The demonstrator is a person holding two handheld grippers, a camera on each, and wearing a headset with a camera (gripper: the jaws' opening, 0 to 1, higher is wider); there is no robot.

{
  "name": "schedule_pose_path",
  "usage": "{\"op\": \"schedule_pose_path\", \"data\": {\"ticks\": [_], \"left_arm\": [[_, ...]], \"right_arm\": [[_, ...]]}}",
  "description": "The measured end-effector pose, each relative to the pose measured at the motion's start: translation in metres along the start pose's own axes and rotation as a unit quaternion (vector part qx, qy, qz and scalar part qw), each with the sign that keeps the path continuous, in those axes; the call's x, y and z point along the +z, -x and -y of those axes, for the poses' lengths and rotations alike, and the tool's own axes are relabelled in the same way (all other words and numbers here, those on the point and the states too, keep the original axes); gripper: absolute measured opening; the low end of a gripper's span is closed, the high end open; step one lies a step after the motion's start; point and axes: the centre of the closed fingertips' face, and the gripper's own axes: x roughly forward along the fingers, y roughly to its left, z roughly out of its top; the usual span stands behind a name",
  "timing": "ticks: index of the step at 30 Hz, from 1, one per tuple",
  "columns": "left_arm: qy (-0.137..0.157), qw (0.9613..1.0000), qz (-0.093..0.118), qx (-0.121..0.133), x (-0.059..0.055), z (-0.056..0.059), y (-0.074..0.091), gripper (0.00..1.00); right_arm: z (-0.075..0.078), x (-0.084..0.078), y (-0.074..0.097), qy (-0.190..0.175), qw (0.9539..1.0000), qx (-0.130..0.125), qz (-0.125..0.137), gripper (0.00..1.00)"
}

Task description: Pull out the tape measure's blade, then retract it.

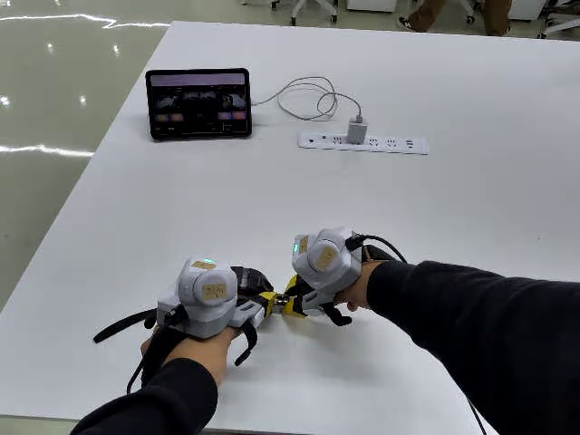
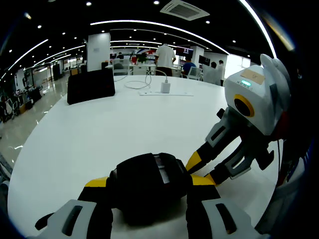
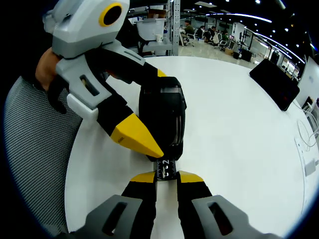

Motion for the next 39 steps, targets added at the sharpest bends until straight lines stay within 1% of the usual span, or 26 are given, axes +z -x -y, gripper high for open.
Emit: {"op": "schedule_pose_path", "data": {"ticks": [23, 24, 39], "left_arm": [[0.007, 1.0000, 0.002, -0.003, 0.0007, -0.0004, 0.0006, 0.55], [0.006, 1.0000, 0.002, -0.003, 0.0007, -0.0004, 0.0006, 0.55], [0.007, 1.0000, 0.002, -0.004, 0.0005, -0.0008, 0.0001, 0.55]], "right_arm": [[-0.0023, 0.0106, -0.0073, 0.001, 1.0000, 0.000, 0.008, 0.11], [-0.0019, 0.0101, -0.0072, 0.004, 1.0000, 0.000, 0.007, 0.11], [-0.0021, 0.0099, -0.0075, 0.001, 0.9999, 0.002, 0.010, 0.11]]}}
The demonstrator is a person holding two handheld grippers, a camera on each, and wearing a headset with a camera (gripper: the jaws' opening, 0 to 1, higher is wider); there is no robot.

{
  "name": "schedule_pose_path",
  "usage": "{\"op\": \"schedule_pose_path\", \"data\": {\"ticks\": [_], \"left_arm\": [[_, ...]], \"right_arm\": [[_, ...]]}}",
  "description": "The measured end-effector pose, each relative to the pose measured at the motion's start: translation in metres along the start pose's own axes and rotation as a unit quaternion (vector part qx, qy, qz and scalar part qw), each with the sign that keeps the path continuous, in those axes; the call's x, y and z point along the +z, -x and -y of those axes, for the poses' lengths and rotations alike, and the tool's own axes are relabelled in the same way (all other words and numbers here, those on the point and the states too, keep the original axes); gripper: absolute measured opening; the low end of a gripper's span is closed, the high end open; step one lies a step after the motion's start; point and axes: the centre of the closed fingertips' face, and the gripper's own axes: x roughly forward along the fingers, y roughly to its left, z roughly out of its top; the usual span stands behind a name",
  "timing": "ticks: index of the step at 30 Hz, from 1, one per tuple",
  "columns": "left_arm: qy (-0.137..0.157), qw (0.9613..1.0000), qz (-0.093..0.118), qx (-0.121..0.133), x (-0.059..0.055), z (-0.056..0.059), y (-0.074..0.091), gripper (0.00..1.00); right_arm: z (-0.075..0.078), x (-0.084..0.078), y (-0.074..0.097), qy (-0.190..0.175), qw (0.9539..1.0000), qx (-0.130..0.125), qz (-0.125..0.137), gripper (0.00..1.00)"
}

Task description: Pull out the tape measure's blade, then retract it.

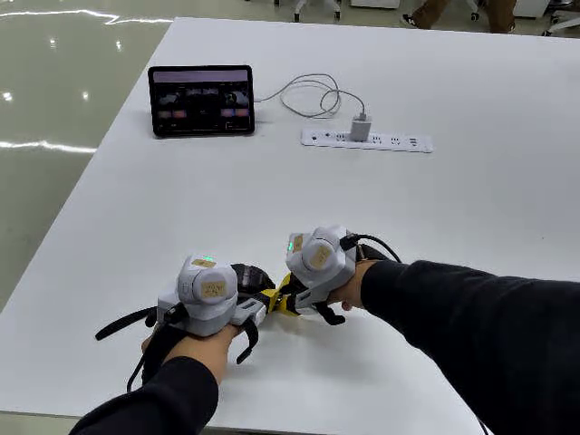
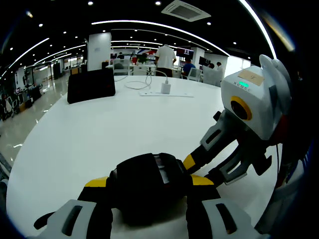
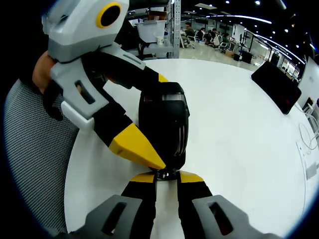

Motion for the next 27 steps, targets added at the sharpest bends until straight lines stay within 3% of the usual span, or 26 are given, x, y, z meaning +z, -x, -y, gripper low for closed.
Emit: {"op": "schedule_pose_path", "data": {"ticks": [19, 27], "left_arm": [[0.010, 0.9999, -0.002, -0.001, 0.0001, 0.0005, 0.0001, 0.59], [0.009, 0.9998, -0.006, -0.015, 0.0001, 0.0011, 0.0016, 0.58]], "right_arm": [[-0.0007, 0.0004, 0.0004, -0.008, 1.0000, -0.001, -0.002, 0.12], [-0.0015, 0.0002, -0.0001, -0.002, 1.0000, 0.000, -0.002, 0.12]]}}
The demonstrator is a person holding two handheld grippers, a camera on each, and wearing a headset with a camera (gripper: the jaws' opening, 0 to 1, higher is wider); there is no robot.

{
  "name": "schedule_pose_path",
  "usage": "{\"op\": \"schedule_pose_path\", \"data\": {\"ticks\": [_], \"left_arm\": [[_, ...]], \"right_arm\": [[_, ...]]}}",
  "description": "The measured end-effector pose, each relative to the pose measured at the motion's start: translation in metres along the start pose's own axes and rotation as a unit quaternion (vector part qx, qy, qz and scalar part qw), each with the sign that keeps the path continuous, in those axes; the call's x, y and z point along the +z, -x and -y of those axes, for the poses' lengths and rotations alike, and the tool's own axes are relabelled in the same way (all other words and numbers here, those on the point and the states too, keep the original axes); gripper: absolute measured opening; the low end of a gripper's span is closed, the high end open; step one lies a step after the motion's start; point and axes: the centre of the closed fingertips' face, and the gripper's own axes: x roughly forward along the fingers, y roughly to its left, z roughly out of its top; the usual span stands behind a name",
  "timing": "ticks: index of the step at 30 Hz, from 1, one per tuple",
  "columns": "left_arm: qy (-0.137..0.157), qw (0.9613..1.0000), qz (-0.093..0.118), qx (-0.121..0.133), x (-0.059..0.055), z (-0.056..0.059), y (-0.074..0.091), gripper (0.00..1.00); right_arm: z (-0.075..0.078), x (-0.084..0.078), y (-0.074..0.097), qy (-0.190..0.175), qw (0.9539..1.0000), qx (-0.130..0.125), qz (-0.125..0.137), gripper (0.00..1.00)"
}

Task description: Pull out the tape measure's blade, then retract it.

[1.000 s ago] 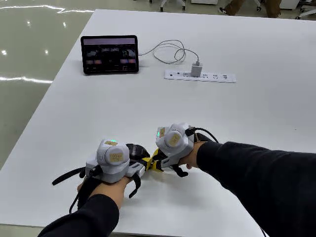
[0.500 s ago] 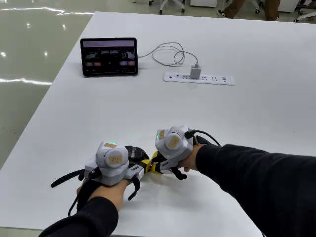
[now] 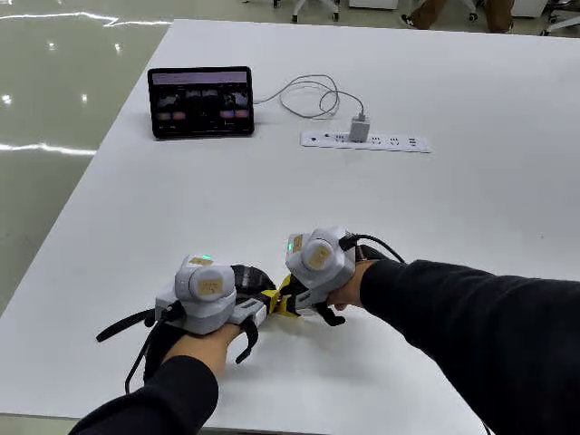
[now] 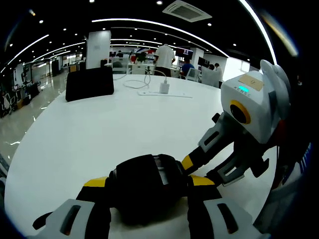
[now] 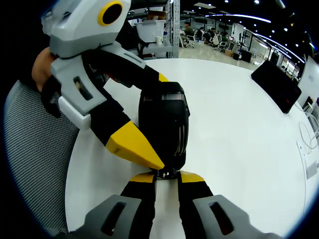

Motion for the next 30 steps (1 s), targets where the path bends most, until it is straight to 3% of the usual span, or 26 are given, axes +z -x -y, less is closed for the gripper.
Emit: {"op": "schedule_pose_path", "data": {"ticks": [8, 11, 18, 24, 28, 30], "left_arm": [[-0.008, 0.9999, -0.004, 0.006, 0.000, -0.002, 0.002, 0.61], [0.000, 0.9997, -0.017, 0.015, -0.003, -0.006, 0.003, 0.67], [-0.005, 0.9994, -0.001, 0.033, 0.007, -0.015, 0.006, 0.90], [0.003, 0.9996, -0.001, 0.029, 0.007, -0.016, 0.008, 0.97], [-0.002, 0.9998, -0.001, 0.018, 0.006, -0.013, 0.010, 1.00], [-0.004, 0.9999, 0.001, 0.015, 0.007, -0.012, 0.011, 1.00]], "right_arm": [[0.000, 0.001, 0.002, 0.005, 1.0000, -0.001, 0.002, 0.15], [0.002, 0.002, 0.004, -0.004, 1.0000, -0.004, 0.005, 0.17], [0.000, -0.004, 0.007, -0.018, 0.9998, -0.002, -0.004, 0.27], [-0.002, -0.008, 0.010, -0.027, 0.9996, 0.001, -0.007, 0.37], [-0.003, -0.002, 0.012, -0.058, 0.9982, 0.008, 0.011, 0.52], [-0.003, -0.001, 0.012, -0.057, 0.9983, 0.006, 0.011, 0.57]]}}
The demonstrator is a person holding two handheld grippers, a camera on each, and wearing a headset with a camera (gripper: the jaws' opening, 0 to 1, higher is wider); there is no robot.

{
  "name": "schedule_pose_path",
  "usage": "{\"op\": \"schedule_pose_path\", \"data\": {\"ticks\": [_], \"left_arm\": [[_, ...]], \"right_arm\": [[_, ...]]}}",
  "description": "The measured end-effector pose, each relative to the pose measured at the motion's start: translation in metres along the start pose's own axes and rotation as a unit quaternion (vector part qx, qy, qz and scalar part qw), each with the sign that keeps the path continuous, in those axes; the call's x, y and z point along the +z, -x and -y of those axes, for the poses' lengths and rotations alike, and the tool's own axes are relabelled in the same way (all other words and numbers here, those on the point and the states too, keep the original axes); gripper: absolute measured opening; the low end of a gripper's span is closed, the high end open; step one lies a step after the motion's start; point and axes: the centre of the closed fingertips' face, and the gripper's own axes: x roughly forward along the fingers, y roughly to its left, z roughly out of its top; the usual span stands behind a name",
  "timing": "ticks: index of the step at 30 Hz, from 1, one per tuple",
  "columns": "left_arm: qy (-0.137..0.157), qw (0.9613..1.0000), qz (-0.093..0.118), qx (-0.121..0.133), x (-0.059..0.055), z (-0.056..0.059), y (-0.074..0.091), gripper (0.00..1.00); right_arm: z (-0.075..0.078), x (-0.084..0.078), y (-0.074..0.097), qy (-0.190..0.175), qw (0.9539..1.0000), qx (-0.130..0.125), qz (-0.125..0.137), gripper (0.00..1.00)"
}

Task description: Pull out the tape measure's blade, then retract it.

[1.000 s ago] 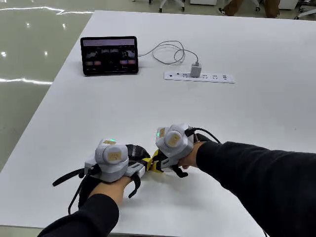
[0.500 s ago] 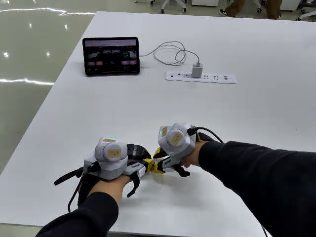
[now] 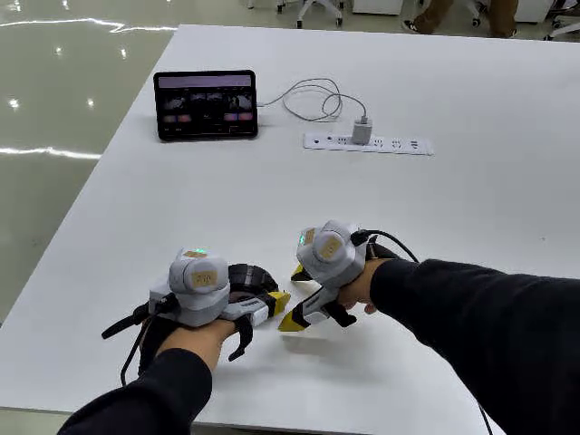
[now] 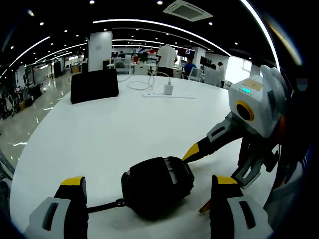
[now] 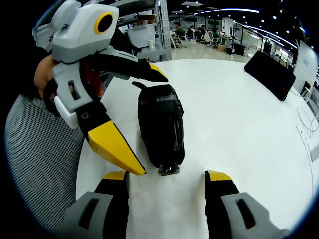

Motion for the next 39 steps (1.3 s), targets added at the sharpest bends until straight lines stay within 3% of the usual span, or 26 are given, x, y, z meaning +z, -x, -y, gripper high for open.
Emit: {"op": "schedule_pose_path", "data": {"ticks": [6, 13, 20, 22, 26, 29, 31, 34, 39], "left_arm": [[0.005, 1.0000, 0.007, 0.002, 0.003, -0.003, 0.002, 1.00], [0.024, 0.9996, 0.014, -0.001, 0.006, -0.005, 0.004, 1.00], [0.025, 0.9996, 0.008, -0.007, 0.006, -0.005, 0.006, 1.00], [0.044, 0.9986, -0.001, -0.027, 0.004, 0.000, 0.007, 1.00], [0.024, 0.9993, -0.005, -0.029, 0.005, -0.004, 0.010, 1.00], [-0.001, 0.9979, 0.014, -0.063, 0.015, 0.003, 0.011, 1.00], [0.006, 0.9980, 0.000, -0.064, 0.014, 0.000, 0.012, 1.00], [0.004, 0.9965, 0.014, -0.083, 0.021, 0.001, 0.015, 1.00], [-0.013, 0.9945, 0.013, -0.103, 0.024, -0.002, 0.020, 0.89]], "right_arm": [[-0.006, 0.010, 0.000, -0.013, 0.9996, 0.012, 0.020, 0.73], [-0.002, 0.009, 0.001, -0.035, 0.9992, -0.006, 0.018, 1.00], [-0.002, 0.010, 0.008, -0.041, 0.9987, -0.012, 0.026, 1.00], [0.000, 0.012, 0.012, -0.044, 0.9984, -0.015, 0.034, 1.00], [0.004, 0.016, 0.023, -0.060, 0.9965, -0.034, 0.048, 1.00], [0.007, 0.013, 0.031, -0.062, 0.9954, -0.049, 0.053, 1.00], [0.012, 0.010, 0.035, -0.069, 0.9941, -0.060, 0.057, 1.00], [0.015, 0.007, 0.044, -0.073, 0.9926, -0.072, 0.064, 1.00], [0.017, 0.002, 0.060, -0.078, 0.9903, -0.089, 0.073, 1.00]]}}
